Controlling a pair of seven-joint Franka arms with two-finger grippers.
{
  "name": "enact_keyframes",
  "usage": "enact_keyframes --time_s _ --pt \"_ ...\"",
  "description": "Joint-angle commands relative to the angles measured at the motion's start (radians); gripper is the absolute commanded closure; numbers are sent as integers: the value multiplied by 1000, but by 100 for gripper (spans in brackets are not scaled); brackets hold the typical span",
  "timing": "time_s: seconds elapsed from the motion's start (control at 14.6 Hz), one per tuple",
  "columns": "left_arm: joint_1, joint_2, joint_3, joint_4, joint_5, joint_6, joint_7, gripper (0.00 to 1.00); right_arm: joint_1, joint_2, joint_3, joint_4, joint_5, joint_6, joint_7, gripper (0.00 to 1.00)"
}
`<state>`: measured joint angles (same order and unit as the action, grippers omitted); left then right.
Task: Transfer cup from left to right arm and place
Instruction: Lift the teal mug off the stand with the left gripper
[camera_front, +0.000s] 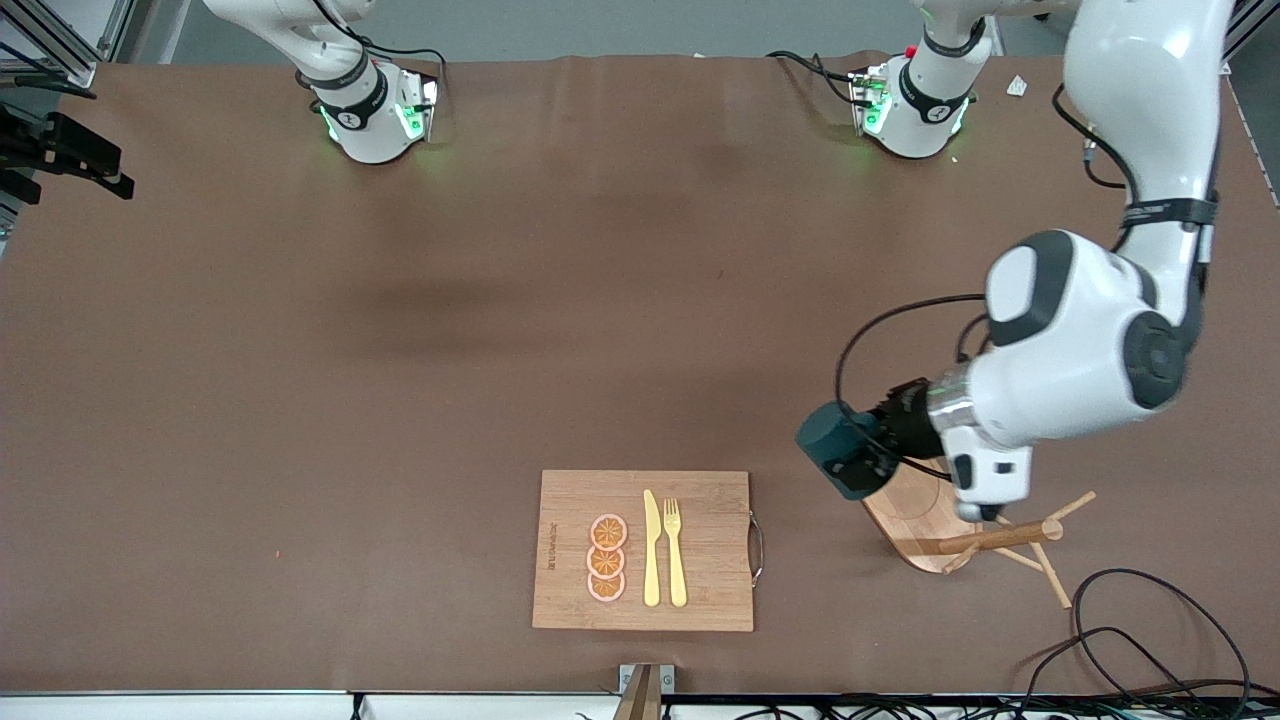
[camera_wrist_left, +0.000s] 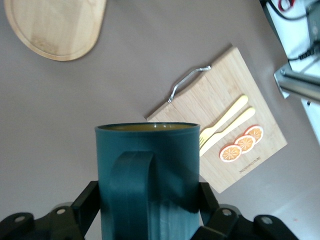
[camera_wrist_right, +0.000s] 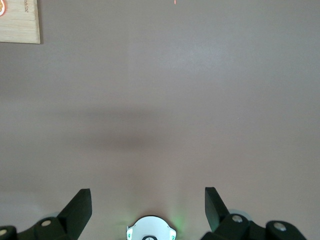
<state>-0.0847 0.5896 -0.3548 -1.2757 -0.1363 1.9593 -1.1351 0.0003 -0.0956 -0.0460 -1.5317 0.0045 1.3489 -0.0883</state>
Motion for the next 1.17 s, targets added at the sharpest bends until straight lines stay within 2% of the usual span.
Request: enact_keyframes --time_s 0.0,0.27,0.48,0.69,0.89,1.1 --pt "-97 -2 13 3 130 45 -60 30 4 -21 0 -22 -11 1 -4 0" --pt "-231 15 14 1 326 47 -141 30 3 -21 0 -21 -8 -8 -4 0" --pt "-341 38 13 -2 538 47 -175 30 3 -21 -2 -15 -8 -13 -1 0" --pt "-420 71 16 -2 635 50 -235 30 1 -16 -2 -4 -3 -11 4 0" --pt "-493 102 16 -10 809 47 -331 30 1 5 -3 -1 -5 -1 -2 0" --pt "-541 128 17 -13 921 47 -411 29 -2 52 -3 7 -20 1 -4 0"
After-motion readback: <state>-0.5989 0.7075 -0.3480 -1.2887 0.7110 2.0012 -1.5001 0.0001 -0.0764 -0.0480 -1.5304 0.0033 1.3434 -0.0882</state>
